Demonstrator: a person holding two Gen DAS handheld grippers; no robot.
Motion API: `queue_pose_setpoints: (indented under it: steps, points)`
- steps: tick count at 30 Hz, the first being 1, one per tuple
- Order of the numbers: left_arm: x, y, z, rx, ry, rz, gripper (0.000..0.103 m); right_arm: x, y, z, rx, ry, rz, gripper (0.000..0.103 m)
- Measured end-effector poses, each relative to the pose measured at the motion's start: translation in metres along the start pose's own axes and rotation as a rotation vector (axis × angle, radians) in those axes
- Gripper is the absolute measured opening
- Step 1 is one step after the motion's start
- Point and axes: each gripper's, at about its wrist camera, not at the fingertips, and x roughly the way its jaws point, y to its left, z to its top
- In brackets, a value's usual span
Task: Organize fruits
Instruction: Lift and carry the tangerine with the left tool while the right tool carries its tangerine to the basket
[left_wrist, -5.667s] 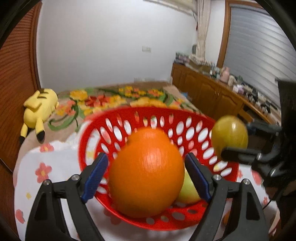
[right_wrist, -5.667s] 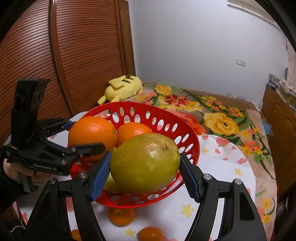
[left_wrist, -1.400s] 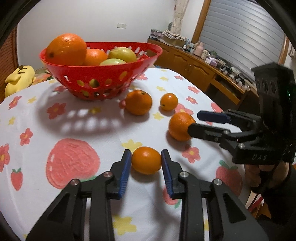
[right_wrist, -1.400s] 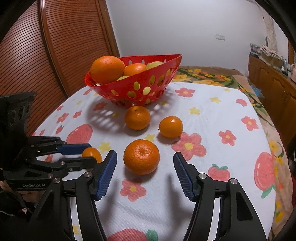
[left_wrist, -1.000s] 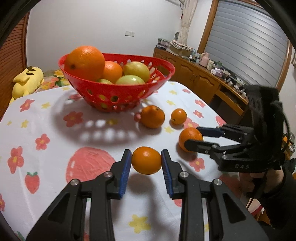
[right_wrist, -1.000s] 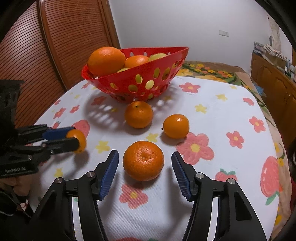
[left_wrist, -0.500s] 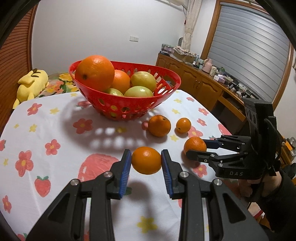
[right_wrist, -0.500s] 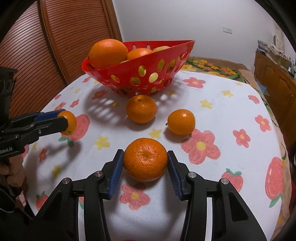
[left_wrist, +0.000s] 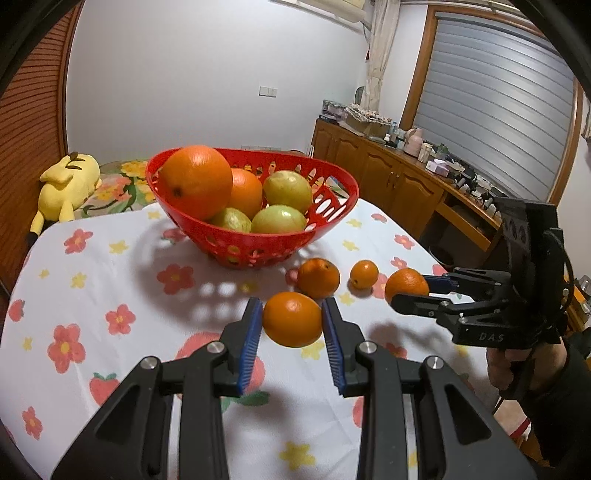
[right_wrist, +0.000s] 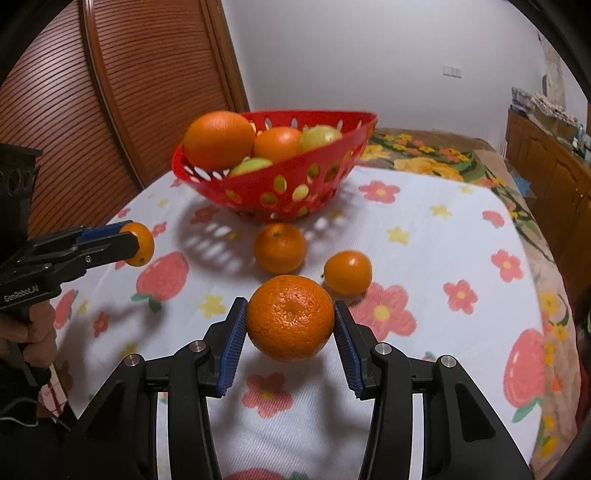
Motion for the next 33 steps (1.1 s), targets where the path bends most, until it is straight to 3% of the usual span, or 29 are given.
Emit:
queue_pose_setpoints:
  steps: [21, 33]
  points:
    - [-0.012, 0.001, 0.037, 0.032, -0.066, 0.029, 0.031, -0.039, 0.01, 0.064, -0.092, -0.117, -0.03, 0.047]
    - [0.009, 0.013, 0.056, 0.04, -0.058, 0.033, 0.031, -0.005, 0.014, 0.099, -0.153, -0.095, -0.034, 0.047]
